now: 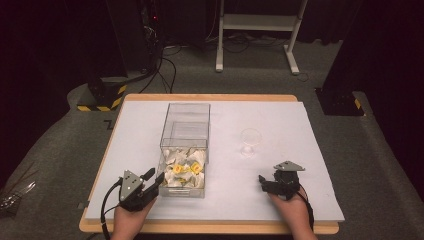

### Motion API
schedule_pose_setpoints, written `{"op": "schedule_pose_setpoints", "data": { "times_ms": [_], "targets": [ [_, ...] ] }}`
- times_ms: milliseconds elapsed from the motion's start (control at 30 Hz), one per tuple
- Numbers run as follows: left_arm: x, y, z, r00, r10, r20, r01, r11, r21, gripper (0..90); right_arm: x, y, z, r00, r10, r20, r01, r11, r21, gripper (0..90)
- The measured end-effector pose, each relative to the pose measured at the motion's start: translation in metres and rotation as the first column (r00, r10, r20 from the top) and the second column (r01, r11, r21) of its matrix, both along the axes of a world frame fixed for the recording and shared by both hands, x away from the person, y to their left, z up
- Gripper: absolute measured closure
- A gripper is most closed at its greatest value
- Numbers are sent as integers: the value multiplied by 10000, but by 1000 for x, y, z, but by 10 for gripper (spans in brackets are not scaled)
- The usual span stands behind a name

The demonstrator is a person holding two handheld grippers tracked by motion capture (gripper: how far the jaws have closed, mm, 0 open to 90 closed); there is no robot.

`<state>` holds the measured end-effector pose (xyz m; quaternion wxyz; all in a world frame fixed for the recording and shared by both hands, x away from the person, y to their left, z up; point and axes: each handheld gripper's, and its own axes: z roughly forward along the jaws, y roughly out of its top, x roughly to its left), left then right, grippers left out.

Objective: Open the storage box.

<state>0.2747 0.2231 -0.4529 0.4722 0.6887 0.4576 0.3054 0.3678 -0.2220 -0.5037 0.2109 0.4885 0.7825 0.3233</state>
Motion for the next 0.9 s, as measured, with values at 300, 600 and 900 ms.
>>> {"op": "schedule_pose_setpoints", "data": {
  "times_ms": [300, 600, 900],
  "targets": [
    [7, 12, 10, 9996, -138, 255, 140, 9999, -52, 510, 0, 0, 0, 10000, 1, 8, -1, 10000, -10, 191],
    [31, 42, 1, 9998, 204, 65, -205, 9997, 96, 453, -2, 0, 1, 9998, 166, 143, -167, 9998, 72, 274],
    [43, 61, -29, 9949, 751, -680, -664, 9903, 1222, 431, -12, 9, 12, 9947, 660, 794, -676, 9976, 177, 321]
  ]
}}
